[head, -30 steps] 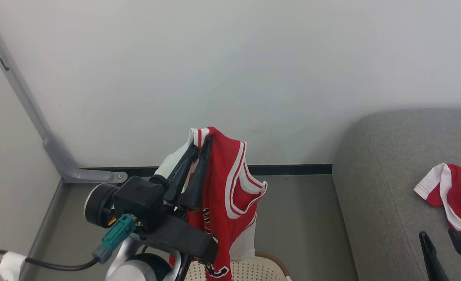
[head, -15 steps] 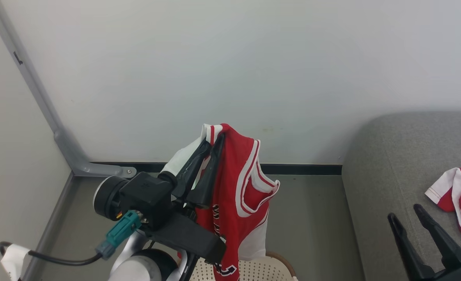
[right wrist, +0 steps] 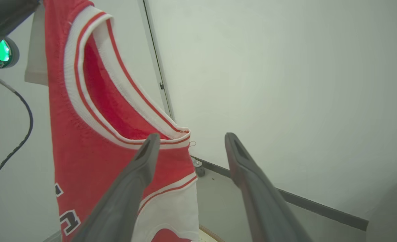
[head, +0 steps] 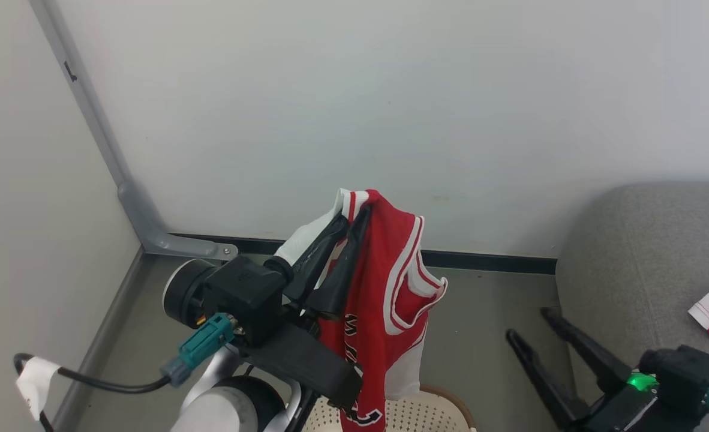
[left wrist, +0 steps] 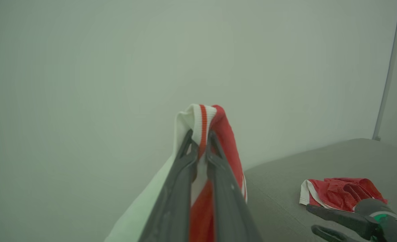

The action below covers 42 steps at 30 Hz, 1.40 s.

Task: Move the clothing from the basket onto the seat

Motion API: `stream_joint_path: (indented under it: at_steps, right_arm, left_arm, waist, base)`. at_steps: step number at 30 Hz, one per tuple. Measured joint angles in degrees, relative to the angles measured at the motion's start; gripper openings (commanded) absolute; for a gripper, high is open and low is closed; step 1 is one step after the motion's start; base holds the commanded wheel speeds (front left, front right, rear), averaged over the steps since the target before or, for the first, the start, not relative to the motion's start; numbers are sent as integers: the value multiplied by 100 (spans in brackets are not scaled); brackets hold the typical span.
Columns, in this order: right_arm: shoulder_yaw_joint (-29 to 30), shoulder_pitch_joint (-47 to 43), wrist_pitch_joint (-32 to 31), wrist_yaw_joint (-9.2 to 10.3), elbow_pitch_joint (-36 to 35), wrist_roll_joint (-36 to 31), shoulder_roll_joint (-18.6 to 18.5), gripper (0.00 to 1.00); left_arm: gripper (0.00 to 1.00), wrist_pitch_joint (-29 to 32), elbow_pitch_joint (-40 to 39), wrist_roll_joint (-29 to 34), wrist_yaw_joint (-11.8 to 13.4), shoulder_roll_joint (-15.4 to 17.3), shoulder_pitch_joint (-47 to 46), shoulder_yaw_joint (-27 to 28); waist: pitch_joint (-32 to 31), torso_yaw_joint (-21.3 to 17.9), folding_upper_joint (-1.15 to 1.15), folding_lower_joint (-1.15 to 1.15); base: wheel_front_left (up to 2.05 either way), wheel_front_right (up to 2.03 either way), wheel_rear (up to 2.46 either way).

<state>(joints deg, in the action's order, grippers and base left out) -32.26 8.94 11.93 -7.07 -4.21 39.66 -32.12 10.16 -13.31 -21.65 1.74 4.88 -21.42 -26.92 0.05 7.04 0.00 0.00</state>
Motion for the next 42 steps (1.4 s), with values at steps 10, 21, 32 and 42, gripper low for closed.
stream_joint_path:
  at_steps: [10, 21, 32, 42]
  right_arm:
    - [-1550, 1344, -159, 0, 229, 517, -330, 100]
    - [-2672, 2395, -74, 0, 656, 867, -786, 100]
    - [-4255, 3676, 82, 0, 659, 1162, -980, 100]
    - [-4276, 3894, 187, -1, 755, 1532, -667, 0]
  left_arm:
    - [0, 146, -29, -91, -138, -59, -222, -245]
    - [0, 327, -137, -344, -313, -87, -299, -432]
    - [0, 437, -200, -399, -425, -105, -456, -609]
    - [0, 376, -200, -385, -345, -125, -539, -436]
  waist:
    - [37, 266, 0, 0]
    - [59, 508, 0, 0]
    - [105, 725, 0, 0]
    - [109, 763, 0, -1]
  base:
    - [0, 0, 0]
    - [0, 0, 0]
    - [0, 0, 0]
    - [0, 0, 0]
